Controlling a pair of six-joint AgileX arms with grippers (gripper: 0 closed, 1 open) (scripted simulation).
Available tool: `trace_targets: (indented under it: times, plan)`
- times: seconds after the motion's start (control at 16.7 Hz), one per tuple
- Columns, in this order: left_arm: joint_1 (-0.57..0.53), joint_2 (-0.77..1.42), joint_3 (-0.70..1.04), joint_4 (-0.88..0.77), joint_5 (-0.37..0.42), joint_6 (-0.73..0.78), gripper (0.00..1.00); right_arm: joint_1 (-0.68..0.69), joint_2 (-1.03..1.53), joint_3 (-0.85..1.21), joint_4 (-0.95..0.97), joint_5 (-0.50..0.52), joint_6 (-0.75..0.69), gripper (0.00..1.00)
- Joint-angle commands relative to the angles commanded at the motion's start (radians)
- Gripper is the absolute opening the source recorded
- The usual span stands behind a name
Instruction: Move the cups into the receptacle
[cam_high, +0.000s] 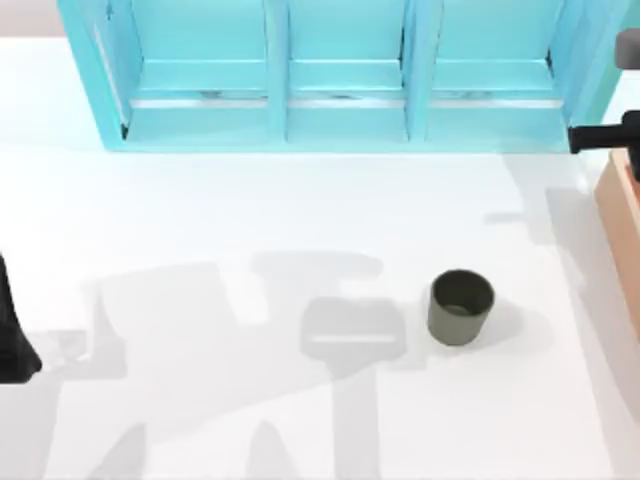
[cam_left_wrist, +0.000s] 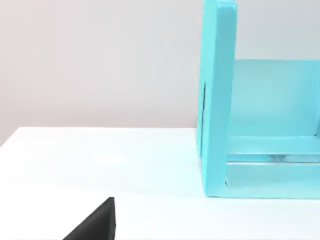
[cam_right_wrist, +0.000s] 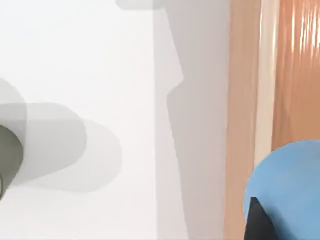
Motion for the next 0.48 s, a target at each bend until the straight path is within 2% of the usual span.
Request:
trace_targets:
  times: [0.24, 0.48]
  plan:
    - [0.000, 0.000, 0.000, 0.000, 0.000, 0.000, 1.00, -0.287, -0.285, -0.261, -0.036, -0.025, -0.293, 0.00]
    - [0.000, 0.000, 0.000, 0.000, 0.000, 0.000, 1.00, -0.444, -0.450, -0.412, -0.043, -0.053, -0.461, 0.00]
